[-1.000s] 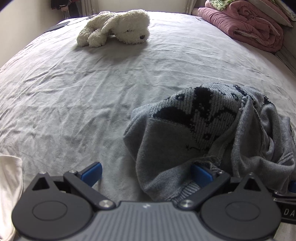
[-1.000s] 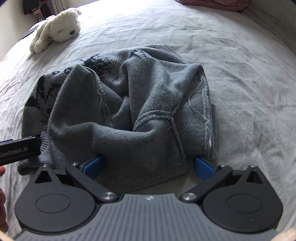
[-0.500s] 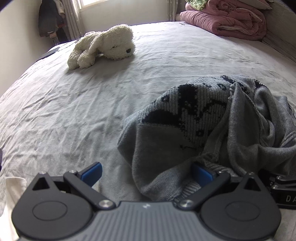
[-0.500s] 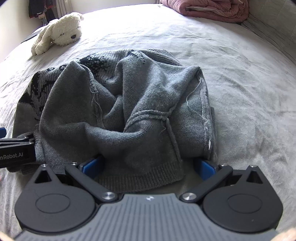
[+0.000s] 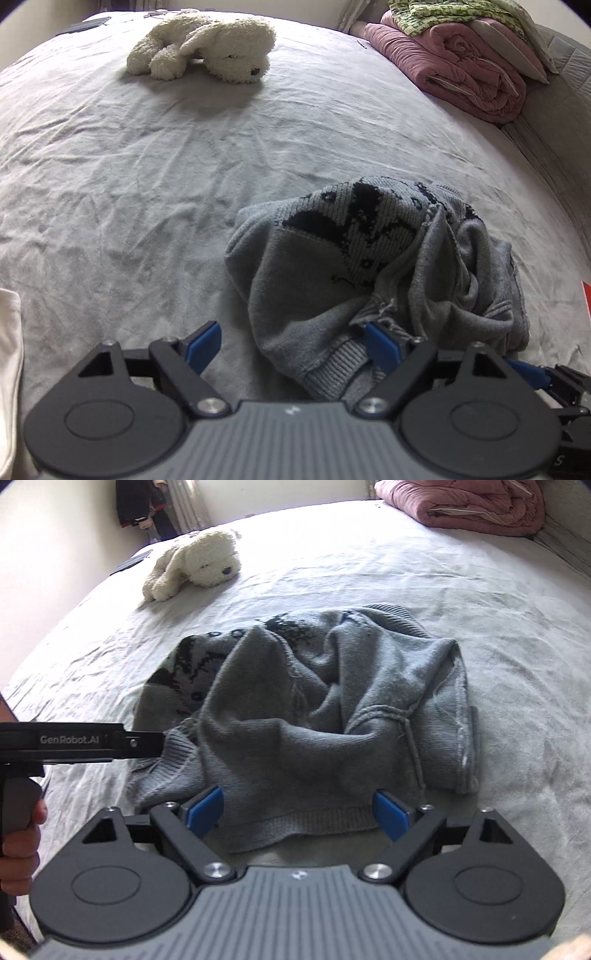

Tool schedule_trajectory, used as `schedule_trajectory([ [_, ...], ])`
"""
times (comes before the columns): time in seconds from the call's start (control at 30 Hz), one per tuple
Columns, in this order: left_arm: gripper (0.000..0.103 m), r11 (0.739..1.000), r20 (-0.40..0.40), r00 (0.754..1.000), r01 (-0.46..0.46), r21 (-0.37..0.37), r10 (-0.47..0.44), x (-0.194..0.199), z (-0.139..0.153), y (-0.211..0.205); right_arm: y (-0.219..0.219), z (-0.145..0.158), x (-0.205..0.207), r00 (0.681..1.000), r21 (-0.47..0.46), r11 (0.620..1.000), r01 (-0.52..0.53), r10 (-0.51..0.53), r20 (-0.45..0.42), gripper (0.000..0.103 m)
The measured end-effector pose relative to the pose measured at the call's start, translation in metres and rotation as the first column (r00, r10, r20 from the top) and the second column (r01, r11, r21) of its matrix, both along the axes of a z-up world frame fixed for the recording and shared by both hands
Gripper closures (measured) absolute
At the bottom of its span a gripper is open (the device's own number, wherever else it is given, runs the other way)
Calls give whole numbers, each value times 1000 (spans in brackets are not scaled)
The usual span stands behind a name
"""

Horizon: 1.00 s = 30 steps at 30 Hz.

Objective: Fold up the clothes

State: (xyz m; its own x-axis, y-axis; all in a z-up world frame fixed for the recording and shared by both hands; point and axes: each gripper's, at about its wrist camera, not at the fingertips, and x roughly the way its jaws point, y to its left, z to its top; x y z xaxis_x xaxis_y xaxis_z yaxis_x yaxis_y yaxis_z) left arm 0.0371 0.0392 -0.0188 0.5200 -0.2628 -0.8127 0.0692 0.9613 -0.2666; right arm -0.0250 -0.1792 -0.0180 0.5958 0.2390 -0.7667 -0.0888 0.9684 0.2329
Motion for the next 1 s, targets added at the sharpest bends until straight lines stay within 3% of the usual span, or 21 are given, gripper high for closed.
schedule_trajectory([
  [0.17,20,986,-83,996,17,-166,-31,-6,-1,7,21,-4,14,998,14,998,-56,56,-19,44],
  [0.3,20,954,-126,989,32,-299,-72,-16,1,13,16,-6,16,998,45,998,-54,56,-34,101],
  [0.57,17,909,-116,981,98,-406,-157,-31,4,4,-10,8,-9,994,148,985,-88,96,-47,101],
  [0.77,12,892,-89,988,77,-445,-129,-31,5,4,-6,13,-41,980,196,965,-173,188,-64,101],
  [1.0,12,876,-88,992,41,-480,-94,-27,2,3,3,14,-69,943,246,924,-293,322,-88,100],
])
